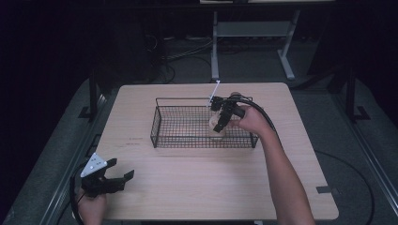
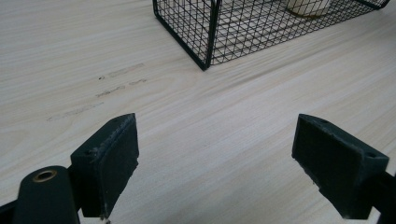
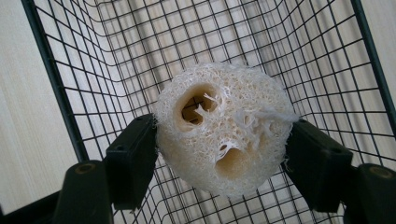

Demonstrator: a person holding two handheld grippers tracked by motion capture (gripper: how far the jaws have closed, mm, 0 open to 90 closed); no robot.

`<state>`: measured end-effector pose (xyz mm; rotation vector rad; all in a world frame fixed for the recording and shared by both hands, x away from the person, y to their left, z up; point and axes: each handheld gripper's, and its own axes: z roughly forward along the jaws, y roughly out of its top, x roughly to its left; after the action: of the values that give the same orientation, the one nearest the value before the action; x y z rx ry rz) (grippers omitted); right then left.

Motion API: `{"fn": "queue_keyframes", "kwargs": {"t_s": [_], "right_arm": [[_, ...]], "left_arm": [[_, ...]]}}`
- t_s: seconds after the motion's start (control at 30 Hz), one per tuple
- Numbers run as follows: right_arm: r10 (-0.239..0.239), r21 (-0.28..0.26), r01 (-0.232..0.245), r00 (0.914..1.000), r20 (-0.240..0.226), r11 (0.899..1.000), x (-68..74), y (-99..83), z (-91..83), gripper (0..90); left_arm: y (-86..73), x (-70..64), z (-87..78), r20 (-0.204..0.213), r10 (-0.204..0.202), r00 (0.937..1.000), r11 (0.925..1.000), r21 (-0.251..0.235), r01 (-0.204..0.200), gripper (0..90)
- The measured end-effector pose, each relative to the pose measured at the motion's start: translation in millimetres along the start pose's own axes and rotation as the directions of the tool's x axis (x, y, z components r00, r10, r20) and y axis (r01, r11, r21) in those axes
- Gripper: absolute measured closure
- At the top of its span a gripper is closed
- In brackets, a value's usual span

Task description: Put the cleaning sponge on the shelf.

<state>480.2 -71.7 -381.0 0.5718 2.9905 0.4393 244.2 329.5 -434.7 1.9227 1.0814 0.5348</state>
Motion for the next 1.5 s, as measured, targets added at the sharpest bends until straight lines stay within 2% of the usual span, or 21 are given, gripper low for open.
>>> {"fn": "queue_keyframes", "kwargs": {"t_s": [0.2, 0.5, 0.8, 0.83, 1.03, 1.5], "right_arm": [[-0.006, -0.007, 0.006, 0.9999, -0.009, 1.000, 0.4, -1.4, -1.2, 27.2], [0.008, -0.041, -0.009, 0.9998, -0.018, 0.999, -0.2, -8.4, -5.6, 24.6], [0.009, -0.084, -0.008, 0.9999, 0.011, 0.996, 5.1, -11.4, -22.5, 22.2], [0.010, -0.083, -0.008, 0.9996, 0.025, 0.997, 7.2, -11.7, -26.3, 22.1], [0.000, -0.104, 0.003, 0.9994, 0.034, 0.995, 10.9, -13.8, -35.3, 22.1], [-0.021, -0.108, 0.026, 0.9983, 0.055, 0.994, 21.9, -20.5, -51.0, 22.2]], "left_arm": [[0.0, 0.4, 0.5, 0.001, -0.007, 1.0000, 1.0000, 0.000, 0.007, 13.8], [0.2, 0.0, 1.2, 0.002, -0.005, 1.0000, 1.0000, 0.003, 0.005, 13.8], [0.1, -0.7, 0.8, 0.007, -0.001, 1.0000, 1.0000, 0.000, 0.001, 13.8], [0.3, -1.1, 0.8, 0.007, 0.000, 1.0000, 1.0000, 0.000, 0.000, 13.8], [0.3, -1.3, 1.1, 0.010, 0.004, 0.9999, 1.0000, 0.003, -0.004, 13.8], [0.6, -1.6, 1.4, 0.008, 0.007, 0.9999, 0.9999, 0.007, -0.007, 13.8]]}}
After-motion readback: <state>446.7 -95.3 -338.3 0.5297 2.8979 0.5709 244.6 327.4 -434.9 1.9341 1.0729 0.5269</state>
